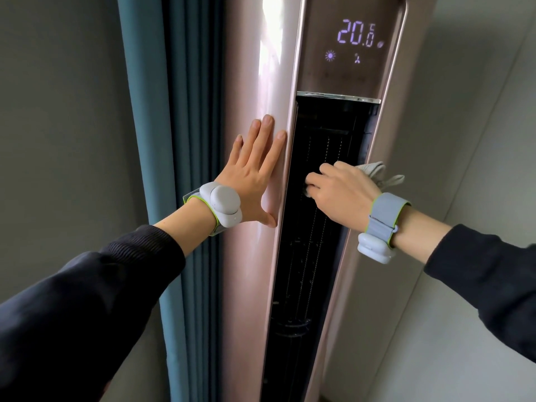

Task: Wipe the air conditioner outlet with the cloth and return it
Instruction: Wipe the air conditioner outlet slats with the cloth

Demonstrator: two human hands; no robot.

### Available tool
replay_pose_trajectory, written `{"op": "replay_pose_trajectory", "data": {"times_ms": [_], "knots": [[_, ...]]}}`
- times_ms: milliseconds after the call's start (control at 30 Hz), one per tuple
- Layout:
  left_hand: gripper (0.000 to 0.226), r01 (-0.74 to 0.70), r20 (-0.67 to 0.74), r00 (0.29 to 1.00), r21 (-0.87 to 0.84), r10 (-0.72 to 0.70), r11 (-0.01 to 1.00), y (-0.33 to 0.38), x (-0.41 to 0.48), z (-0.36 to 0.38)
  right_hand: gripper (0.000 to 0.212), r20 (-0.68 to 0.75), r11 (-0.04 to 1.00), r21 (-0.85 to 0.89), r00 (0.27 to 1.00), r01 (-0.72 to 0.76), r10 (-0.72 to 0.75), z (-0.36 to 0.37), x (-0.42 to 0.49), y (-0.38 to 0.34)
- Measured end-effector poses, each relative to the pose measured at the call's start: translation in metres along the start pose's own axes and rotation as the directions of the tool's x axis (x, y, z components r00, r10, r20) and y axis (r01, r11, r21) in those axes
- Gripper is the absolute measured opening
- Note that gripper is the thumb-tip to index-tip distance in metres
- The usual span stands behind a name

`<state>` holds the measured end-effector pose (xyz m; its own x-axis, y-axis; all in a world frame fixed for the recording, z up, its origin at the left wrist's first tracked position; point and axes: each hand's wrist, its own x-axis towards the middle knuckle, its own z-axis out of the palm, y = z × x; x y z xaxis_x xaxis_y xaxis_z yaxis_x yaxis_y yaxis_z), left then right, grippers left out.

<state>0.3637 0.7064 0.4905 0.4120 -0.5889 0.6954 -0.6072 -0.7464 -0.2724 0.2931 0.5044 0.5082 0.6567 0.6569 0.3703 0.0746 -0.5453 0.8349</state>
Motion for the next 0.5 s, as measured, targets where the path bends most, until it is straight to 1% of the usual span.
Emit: {"op": "replay_pose_trajectory", "data": {"times_ms": [67, 167, 300, 500], "knots": [[0.162, 0.0, -0.002, 1.0, -0.001, 0.0, 1.0, 0.0, 0.0, 0.0, 0.017, 0.025, 1.0, 0.001, 0.999, 0.02, -0.02, 0.0, -0.004, -0.003], [0.162, 0.0, 0.0, 1.0, 0.005, 0.0, 1.0, 0.0, 0.0, 0.001, 0.013, 0.025, 1.0, 0.014, 0.999, 0.025, -0.025, -0.001, -0.008, 0.0], [0.161, -0.001, 0.0, 1.0, 0.004, 0.001, 1.0, 0.0, 0.0, 0.001, 0.014, 0.032, 1.0, -0.007, 0.999, 0.023, -0.023, -0.002, -0.007, -0.007], [0.162, 0.004, 0.001, 1.0, 0.003, -0.004, 1.0, 0.0, 0.0, 0.0, 0.014, 0.067, 0.997, -0.003, 0.995, 0.072, -0.071, 0.0, -0.014, -0.008]]}}
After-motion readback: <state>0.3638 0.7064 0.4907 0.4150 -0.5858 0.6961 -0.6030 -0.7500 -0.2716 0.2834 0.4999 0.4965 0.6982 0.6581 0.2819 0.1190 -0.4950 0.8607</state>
